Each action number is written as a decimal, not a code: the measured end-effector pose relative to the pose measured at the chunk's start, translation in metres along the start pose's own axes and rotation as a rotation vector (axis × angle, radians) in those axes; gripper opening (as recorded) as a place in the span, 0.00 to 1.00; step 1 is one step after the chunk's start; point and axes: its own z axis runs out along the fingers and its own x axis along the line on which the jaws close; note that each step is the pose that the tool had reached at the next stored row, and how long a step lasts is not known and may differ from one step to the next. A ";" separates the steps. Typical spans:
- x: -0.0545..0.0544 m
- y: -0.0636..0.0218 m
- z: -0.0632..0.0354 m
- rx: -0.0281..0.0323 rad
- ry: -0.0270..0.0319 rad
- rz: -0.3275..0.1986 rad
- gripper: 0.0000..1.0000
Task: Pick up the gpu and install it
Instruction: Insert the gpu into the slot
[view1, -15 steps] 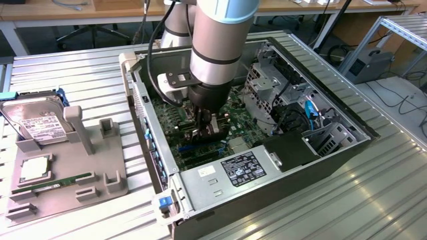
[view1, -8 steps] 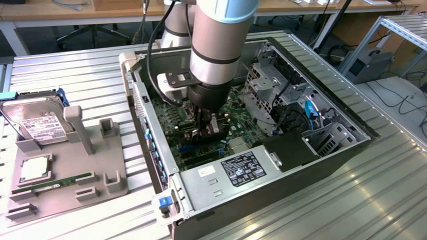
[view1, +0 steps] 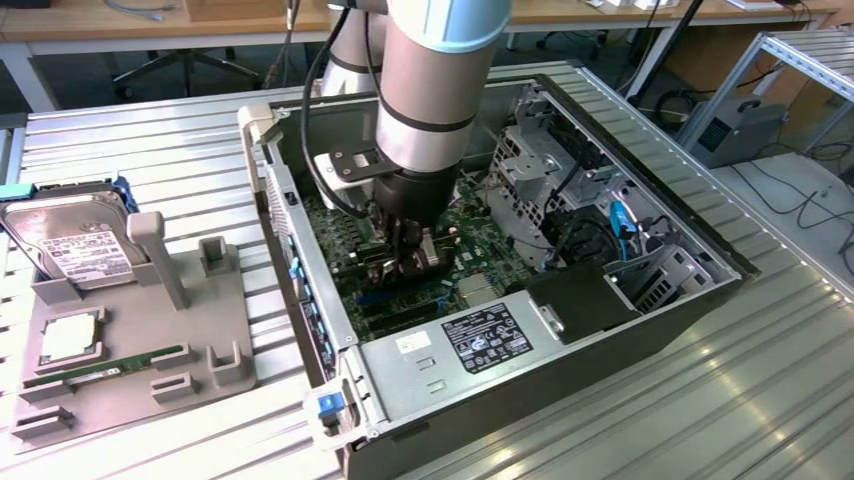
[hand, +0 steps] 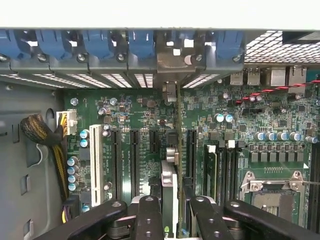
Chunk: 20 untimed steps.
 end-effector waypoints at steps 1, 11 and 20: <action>0.000 0.0000 0.0023 0.0000 0.0000 0.000 0.27; -0.003 0.0000 -0.0138 0.0002 0.0002 0.000 0.46; -0.009 -0.0053 -0.0287 -0.0080 0.0016 0.001 0.32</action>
